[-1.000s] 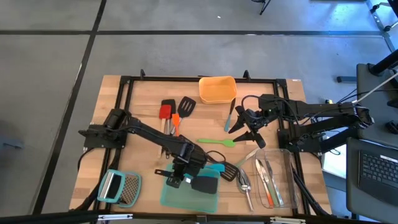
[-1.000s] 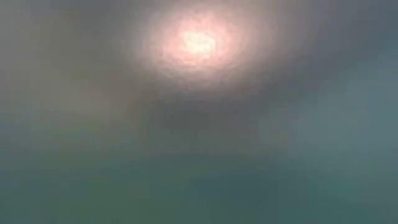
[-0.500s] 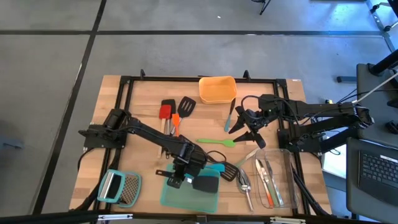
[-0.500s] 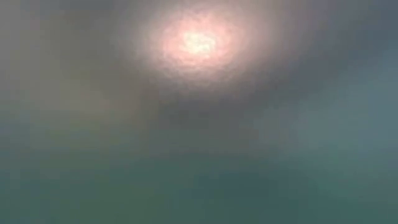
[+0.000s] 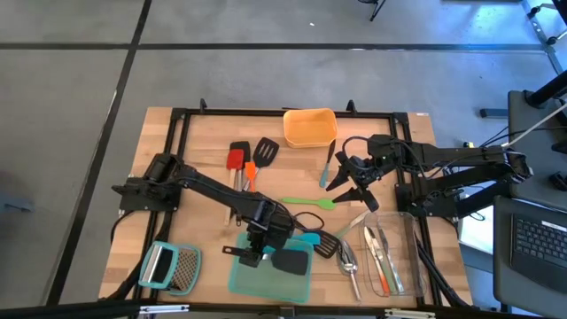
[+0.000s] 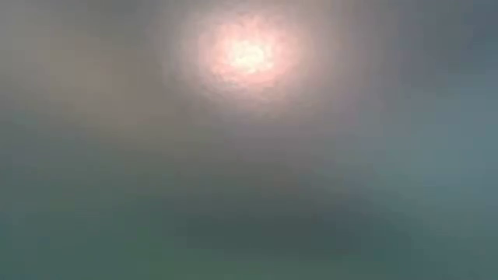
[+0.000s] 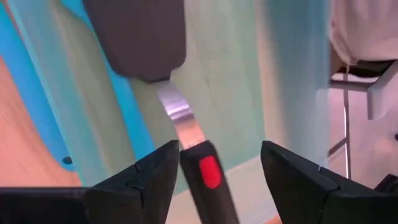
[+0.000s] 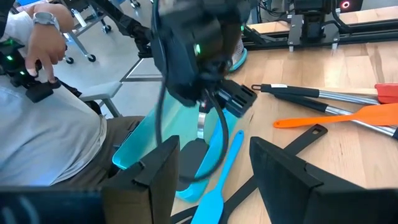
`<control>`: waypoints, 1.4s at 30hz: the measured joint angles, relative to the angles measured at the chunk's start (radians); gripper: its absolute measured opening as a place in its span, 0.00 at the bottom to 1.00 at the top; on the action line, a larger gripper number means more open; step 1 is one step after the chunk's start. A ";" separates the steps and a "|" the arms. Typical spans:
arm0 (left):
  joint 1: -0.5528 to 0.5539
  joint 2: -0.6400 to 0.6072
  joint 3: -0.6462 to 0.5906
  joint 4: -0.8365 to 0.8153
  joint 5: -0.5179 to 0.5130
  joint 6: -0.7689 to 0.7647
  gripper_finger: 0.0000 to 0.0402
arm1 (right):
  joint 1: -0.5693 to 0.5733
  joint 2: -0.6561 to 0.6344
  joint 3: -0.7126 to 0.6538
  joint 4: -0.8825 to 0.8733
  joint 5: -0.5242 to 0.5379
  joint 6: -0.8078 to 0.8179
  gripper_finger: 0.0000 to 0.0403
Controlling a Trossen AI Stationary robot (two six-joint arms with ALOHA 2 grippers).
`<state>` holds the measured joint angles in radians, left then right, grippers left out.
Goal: Pick & Place Kitchen Items
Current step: Put the black spatula into the blue bin
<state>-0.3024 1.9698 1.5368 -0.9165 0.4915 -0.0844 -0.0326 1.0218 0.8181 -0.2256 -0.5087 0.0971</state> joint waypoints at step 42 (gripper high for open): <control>0.564 -0.469 -0.173 -0.239 -0.573 -0.505 0.46 | 0.001 0.000 0.000 -0.003 0.000 0.000 0.49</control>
<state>0.2619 1.5005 1.3640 -1.1553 -0.0811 -0.5891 -0.0319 1.0218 0.8181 -0.2283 -0.5083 0.0971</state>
